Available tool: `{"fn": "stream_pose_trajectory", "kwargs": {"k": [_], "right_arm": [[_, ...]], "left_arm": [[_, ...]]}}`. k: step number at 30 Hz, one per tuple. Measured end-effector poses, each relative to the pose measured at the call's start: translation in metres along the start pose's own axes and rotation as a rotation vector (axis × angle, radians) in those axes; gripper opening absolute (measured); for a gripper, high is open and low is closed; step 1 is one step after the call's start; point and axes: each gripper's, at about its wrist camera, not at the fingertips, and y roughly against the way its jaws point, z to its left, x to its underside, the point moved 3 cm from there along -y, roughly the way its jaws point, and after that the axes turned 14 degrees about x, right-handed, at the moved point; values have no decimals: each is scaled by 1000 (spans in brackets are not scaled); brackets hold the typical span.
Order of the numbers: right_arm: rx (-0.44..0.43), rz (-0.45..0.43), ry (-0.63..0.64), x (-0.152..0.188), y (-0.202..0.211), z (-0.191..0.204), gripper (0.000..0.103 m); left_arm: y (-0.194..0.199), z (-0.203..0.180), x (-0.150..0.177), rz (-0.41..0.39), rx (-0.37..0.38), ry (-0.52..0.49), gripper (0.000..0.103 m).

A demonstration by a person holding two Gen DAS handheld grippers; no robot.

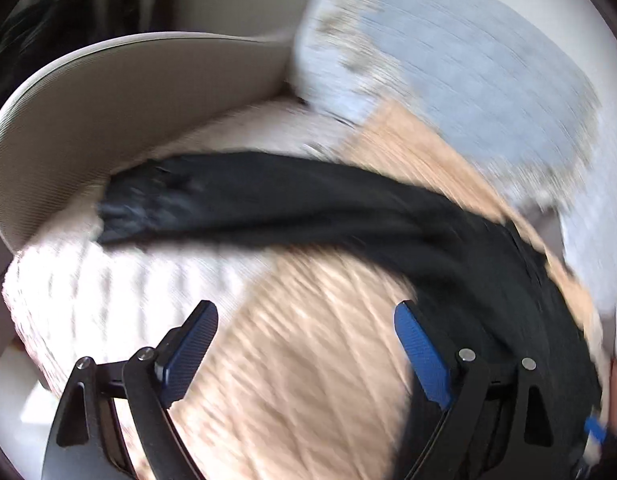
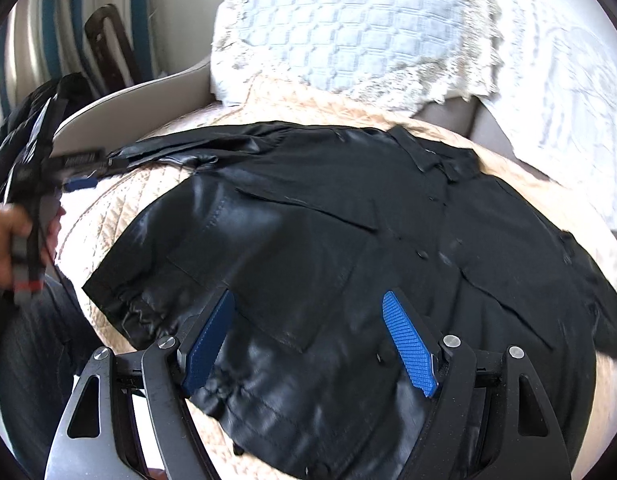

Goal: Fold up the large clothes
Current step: 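Grasp the jacket sleeve with the left gripper and lift it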

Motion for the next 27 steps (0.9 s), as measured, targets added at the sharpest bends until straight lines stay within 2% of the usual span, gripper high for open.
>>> {"fn": "stream_pose_trajectory", "kwargs": {"k": [3, 7, 13, 16, 17, 18, 21, 24, 27], "right_arm": [[-4, 7, 24, -4, -10, 2, 77], [6, 20, 41, -7, -22, -1, 77], [15, 30, 48, -10, -36, -13, 77], [12, 23, 60, -14, -42, -17, 77], [13, 19, 64, -16, -43, -17, 77], [13, 10, 68, -18, -44, -19, 77], [8, -2, 70, -22, -46, -23, 77], [8, -15, 67, -22, -48, -29, 77], [-2, -22, 51, -19, -49, -35, 77]], "left_arm": [[-7, 41, -23, -43, -31, 123, 91], [-25, 85, -33, -43, -60, 288, 87], [-36, 90, -43, -91, -138, 256, 87], [-46, 95, -52, -98, -229, 232, 67], [-43, 97, -53, -108, -244, 229, 57], [-43, 99, -56, -116, -254, 217, 37], [-45, 103, -66, -108, -245, 208, 19], [-35, 87, -78, -121, -231, 130, 14], [-19, 49, -90, -162, -191, 6, 13]]}}
